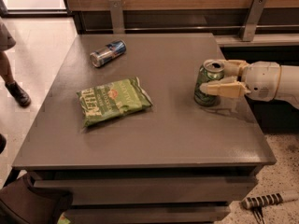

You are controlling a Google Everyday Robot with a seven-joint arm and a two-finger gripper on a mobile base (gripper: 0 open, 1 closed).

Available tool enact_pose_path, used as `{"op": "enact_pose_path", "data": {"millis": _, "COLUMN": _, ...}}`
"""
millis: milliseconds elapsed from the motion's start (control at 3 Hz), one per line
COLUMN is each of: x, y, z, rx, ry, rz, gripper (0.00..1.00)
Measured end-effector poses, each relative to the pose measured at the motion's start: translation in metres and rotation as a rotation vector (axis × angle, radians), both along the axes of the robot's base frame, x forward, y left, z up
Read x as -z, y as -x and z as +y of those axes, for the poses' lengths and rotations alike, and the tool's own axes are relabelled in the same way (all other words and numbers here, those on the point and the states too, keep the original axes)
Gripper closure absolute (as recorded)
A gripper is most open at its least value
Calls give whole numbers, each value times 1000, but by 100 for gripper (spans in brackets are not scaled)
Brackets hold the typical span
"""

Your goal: Knock green can over

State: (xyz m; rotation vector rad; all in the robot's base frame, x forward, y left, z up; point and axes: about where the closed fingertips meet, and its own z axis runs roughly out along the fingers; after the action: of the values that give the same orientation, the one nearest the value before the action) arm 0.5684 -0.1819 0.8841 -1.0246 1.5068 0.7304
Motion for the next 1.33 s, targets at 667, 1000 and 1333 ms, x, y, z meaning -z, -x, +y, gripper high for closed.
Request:
{"op": "enact_pose_path", "data": {"millis": 667, "x": -1, "y": -1, "z": 7, "rx": -12, "ry": -1, "rz": 0, "gripper": 97}}
{"op": "enact_pose_path", "data": {"millis": 1000, "x": -4, "y": 0, "z": 9, "rx": -11, "ry": 19, "rz": 3, "gripper": 100}}
{"op": "enact_pose_path", "data": {"millis": 1333, "x": -20, "y": 2, "z": 10, "rx": 5, "ry": 111, "rz": 14, "gripper": 100}}
